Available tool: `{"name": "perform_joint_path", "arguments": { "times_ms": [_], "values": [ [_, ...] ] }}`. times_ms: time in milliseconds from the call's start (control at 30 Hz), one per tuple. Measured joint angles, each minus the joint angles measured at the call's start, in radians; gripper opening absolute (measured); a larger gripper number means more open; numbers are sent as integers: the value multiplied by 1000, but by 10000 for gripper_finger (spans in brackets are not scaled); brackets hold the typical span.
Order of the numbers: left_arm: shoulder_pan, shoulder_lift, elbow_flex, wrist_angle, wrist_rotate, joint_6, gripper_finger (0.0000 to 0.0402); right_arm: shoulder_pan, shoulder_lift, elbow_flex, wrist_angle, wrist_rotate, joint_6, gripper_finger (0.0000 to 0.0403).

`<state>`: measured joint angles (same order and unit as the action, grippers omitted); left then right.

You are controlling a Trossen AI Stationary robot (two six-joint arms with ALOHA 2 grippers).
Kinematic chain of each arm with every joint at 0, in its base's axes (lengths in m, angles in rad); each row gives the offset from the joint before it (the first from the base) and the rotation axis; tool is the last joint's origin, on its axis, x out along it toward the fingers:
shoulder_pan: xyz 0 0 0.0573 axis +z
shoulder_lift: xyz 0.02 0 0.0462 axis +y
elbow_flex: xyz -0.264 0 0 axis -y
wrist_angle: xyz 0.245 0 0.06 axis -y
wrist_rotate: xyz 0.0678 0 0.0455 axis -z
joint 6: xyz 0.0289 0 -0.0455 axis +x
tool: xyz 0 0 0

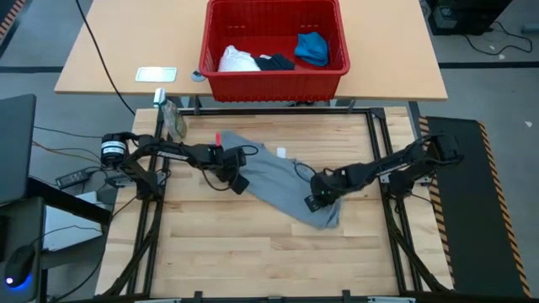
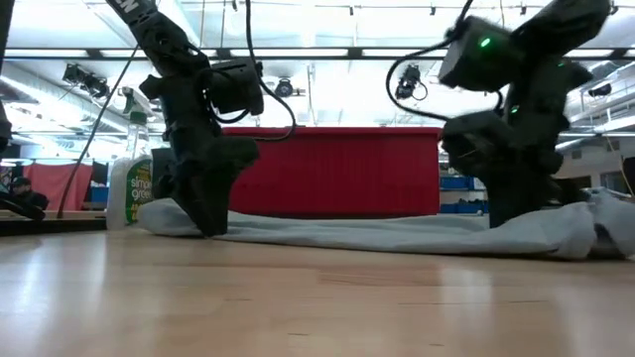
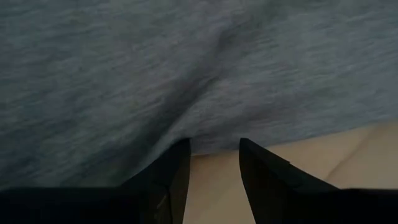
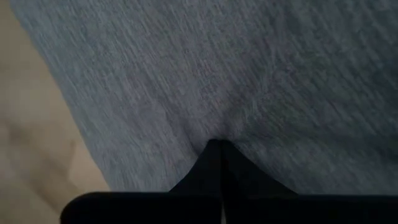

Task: Fold laundry
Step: Fold the gray shirt

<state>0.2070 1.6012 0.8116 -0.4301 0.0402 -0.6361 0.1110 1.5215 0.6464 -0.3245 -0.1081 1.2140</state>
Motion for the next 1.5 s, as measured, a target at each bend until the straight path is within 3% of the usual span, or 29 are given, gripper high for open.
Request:
{"name": "perform_joint_path", "arguments": {
  "times_ms": [200,367,467,567,667,833,967,1067,1233,1367,1500],
  "values": [
    [-2,2,0,40,19,205,142,189,3,-3,95,61,330,0],
    [-20,2,0,206,204,385,142,330,5,-3,240,69,541,0],
    [-54,2,0,250,270,412,142,389,-3,6,339,123,602,9],
    [-80,-3,0,229,268,362,142,412,-23,41,336,221,610,25],
    [-87,-30,0,211,245,259,142,380,-40,67,265,250,556,35],
    [-68,-106,0,174,147,180,142,263,-40,77,98,206,421,30],
    [-45,-161,0,43,101,161,142,187,-32,76,-99,180,347,13],
    [-45,-194,-20,-27,71,191,142,173,-33,76,-144,136,330,5],
    [-33,-212,-145,50,59,142,142,246,16,77,-69,110,429,5],
    [-52,-224,-246,153,84,36,142,334,122,87,146,104,557,4],
    [-67,-262,-297,188,85,-53,142,402,246,182,253,27,613,3]
  ]
}}
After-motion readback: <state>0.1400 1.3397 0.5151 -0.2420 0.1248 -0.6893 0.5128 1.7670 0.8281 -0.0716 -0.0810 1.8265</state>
